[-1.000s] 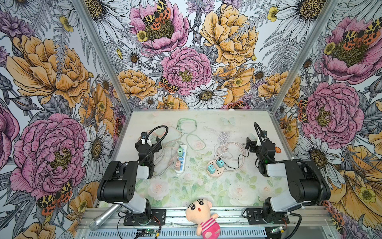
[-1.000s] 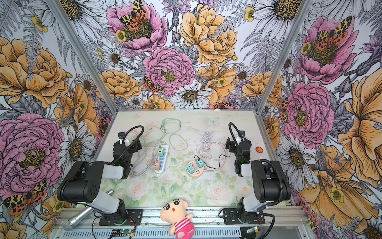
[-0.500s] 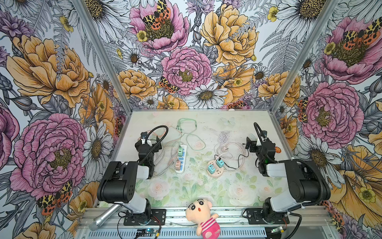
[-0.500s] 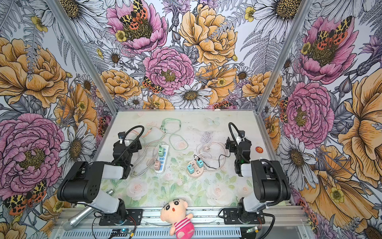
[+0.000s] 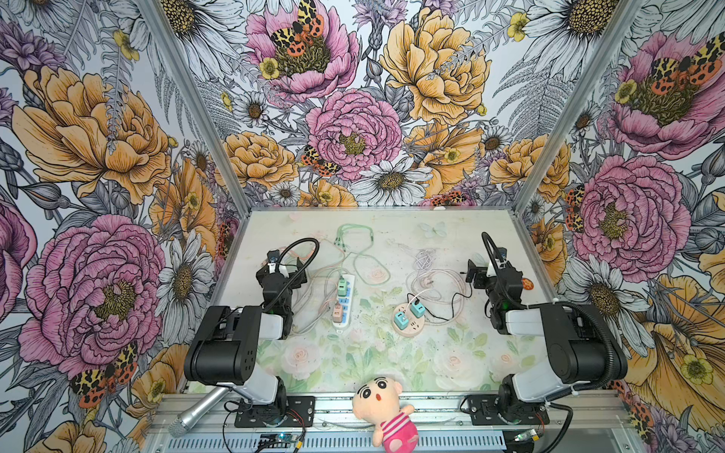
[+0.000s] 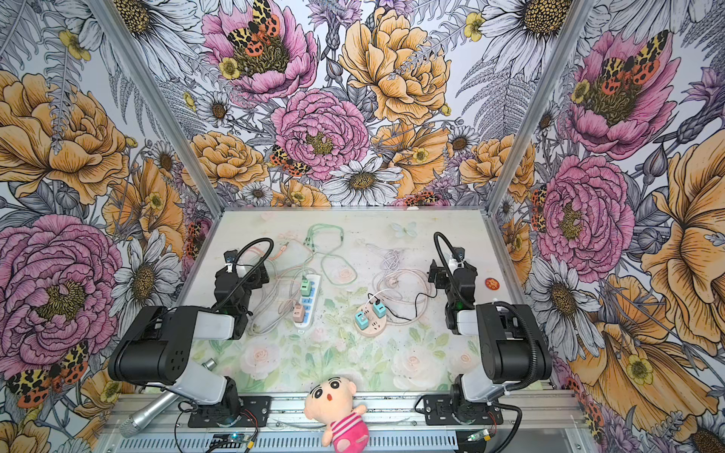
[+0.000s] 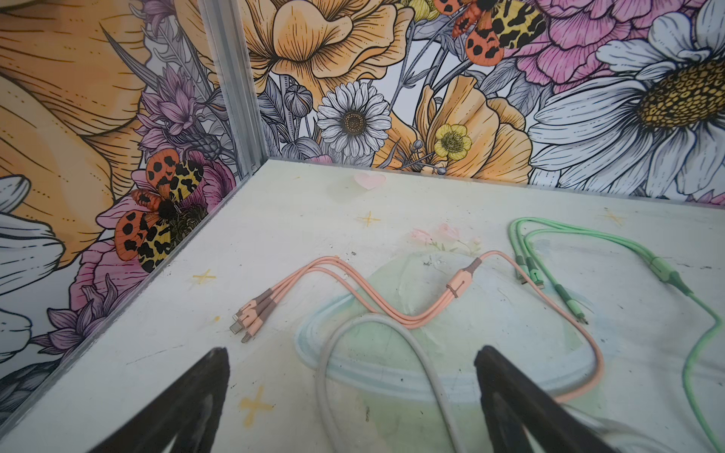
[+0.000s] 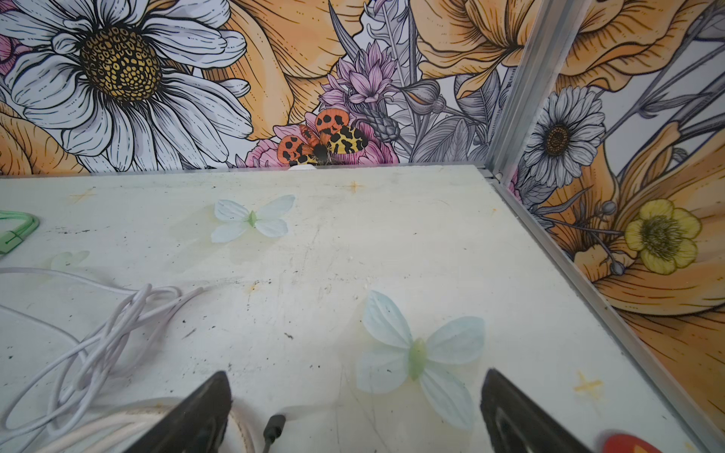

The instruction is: Insert the plug

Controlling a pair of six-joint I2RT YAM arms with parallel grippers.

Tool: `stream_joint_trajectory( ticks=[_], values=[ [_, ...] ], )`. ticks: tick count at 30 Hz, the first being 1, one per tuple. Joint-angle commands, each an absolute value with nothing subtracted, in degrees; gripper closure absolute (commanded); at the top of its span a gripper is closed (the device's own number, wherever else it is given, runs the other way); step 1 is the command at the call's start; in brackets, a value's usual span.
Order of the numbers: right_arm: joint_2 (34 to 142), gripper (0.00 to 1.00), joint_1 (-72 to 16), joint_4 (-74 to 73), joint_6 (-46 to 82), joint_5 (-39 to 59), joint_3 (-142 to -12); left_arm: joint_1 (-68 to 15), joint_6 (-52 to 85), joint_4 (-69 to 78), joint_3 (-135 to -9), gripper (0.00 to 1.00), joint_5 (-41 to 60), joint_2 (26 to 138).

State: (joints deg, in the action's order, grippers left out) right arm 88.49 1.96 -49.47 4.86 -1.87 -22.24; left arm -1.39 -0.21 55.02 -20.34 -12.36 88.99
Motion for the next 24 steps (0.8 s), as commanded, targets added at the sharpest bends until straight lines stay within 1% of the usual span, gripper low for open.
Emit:
stream_joint_trajectory(
  ticks=[1,24],
  values=[
    [88.1,0.00,2.2,-49.9,5.1,-2.5,-22.4,-1.7,-0.9,55.3,-21.0,0.01,-11.6,89.0],
    [88.4,0.01,2.2,-49.1,5.0,-2.5,-23.1,-1.7,-0.9,55.4,-21.0,0.01,-11.6,89.0]
  ],
)
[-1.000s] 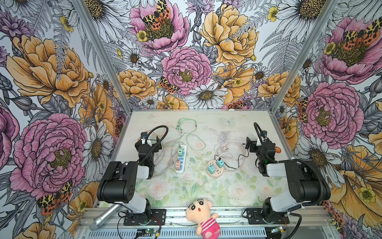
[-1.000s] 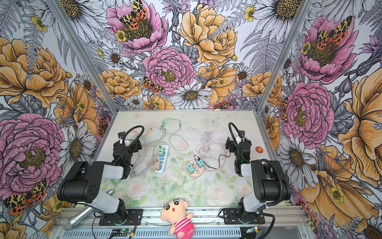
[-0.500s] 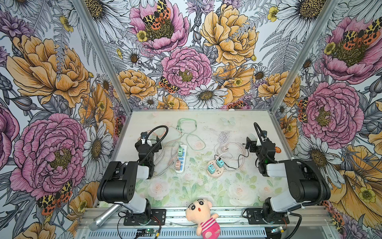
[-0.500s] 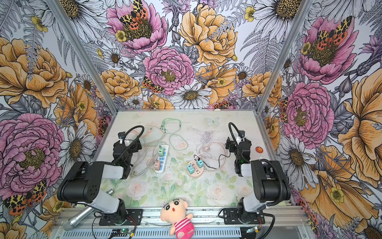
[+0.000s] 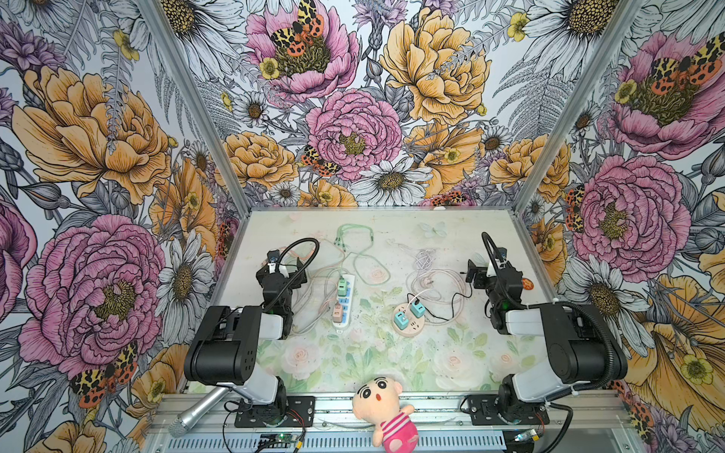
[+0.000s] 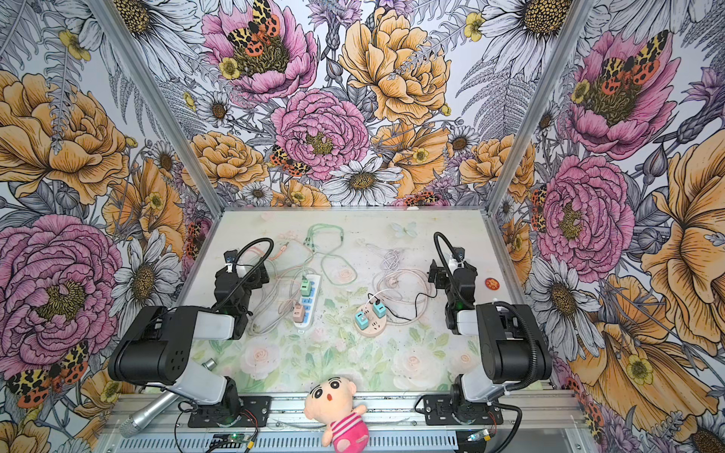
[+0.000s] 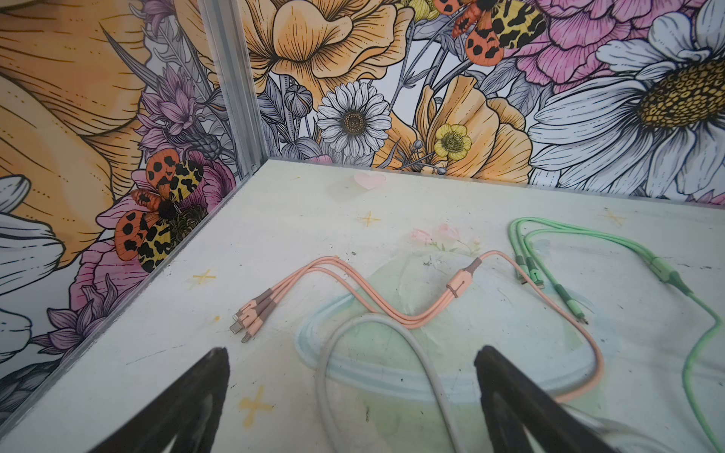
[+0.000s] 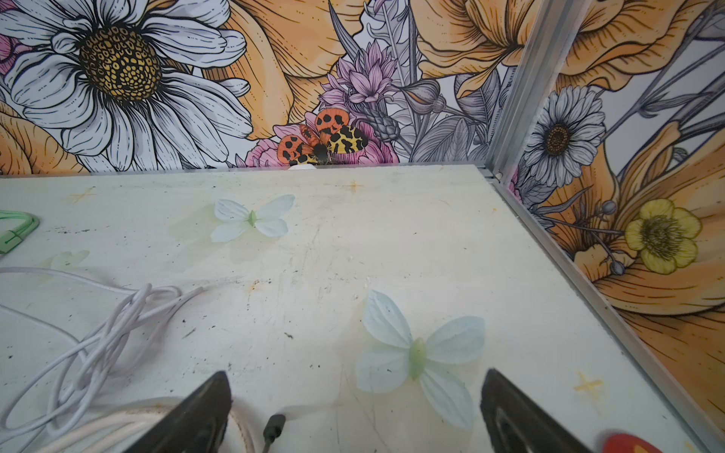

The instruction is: Insert the plug

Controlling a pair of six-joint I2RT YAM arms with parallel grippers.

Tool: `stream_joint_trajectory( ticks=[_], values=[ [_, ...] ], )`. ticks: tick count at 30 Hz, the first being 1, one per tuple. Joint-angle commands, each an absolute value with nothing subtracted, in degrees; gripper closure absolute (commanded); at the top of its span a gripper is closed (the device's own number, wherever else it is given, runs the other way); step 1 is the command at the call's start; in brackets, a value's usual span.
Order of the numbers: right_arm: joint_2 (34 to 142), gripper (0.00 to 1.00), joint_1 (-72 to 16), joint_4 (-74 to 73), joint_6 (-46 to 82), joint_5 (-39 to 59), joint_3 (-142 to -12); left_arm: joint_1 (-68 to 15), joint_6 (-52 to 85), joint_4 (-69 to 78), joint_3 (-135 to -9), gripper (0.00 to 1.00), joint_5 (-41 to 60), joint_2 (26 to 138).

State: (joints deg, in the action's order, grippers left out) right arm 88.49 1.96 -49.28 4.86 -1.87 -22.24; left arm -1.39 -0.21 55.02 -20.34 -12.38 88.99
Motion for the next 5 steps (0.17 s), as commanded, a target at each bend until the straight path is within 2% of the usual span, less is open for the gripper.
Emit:
stream_joint_trajectory(
  ticks=[1,5],
  values=[
    [88.3,0.01,2.1,-49.2,5.1,-2.6,-23.0,-1.7,-0.9,55.3,-21.0,0.01,-11.6,89.0],
    [88.1,0.01,2.0,-49.7,5.0,-2.5,-22.5,-1.7,-0.8,55.3,-21.0,0.01,-11.6,89.0]
  ],
)
